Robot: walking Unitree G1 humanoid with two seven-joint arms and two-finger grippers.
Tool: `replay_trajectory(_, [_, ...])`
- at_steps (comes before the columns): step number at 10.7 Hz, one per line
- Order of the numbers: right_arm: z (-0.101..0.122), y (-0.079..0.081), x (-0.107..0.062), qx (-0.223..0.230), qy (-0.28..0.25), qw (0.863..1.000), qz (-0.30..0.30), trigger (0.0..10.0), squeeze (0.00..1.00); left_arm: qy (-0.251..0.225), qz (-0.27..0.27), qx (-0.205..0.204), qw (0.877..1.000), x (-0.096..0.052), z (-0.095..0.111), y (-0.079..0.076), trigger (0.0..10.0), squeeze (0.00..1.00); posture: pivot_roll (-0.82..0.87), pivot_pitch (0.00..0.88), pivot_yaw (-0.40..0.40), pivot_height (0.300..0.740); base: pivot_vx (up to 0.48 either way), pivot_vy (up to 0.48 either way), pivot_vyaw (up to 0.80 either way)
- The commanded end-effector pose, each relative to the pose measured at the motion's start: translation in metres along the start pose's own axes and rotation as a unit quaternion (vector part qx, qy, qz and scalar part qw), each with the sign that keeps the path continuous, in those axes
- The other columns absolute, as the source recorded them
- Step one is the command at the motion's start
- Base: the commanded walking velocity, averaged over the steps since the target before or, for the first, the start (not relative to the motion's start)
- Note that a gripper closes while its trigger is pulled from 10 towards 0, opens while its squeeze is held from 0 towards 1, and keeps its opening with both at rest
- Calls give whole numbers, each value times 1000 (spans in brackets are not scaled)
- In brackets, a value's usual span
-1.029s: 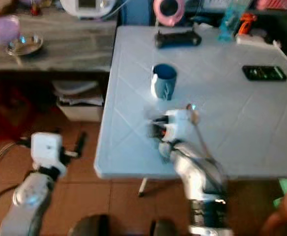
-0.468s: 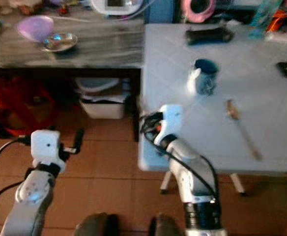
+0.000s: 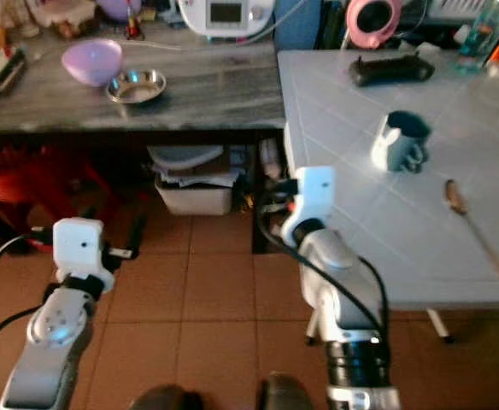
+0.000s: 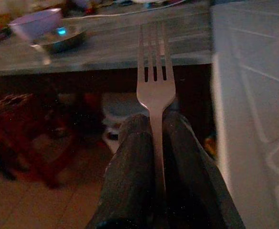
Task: Setting the table
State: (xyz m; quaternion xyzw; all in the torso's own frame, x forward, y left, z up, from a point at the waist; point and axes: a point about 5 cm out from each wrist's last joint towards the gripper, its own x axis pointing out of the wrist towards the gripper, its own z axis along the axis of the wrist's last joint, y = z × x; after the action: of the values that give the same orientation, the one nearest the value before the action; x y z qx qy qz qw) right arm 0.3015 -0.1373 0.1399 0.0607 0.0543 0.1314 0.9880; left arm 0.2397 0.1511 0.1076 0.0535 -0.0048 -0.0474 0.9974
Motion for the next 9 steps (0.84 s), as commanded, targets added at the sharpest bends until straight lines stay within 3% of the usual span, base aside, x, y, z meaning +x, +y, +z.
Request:
replay_trajectory(1, [-2,-5,-1,0,0,1000,-13,0,0,-5,-3,8,1000,0,2,-2,10000,0,-15,69,27,740,371,304,0])
replay_trajectory(6, [-1,-5,-4,-14,-15,1000,-8,0,0,-4,0,8,1000,2,1,-2,10000,0,-20,62,25,740,409,250,0])
replay_trajectory(9, [-1,-9,-3,-22,-21,999,-22,0,0,-15,-10,15,1000,4,3,-5,10000,0,-23,56,26,740,475,0,0])
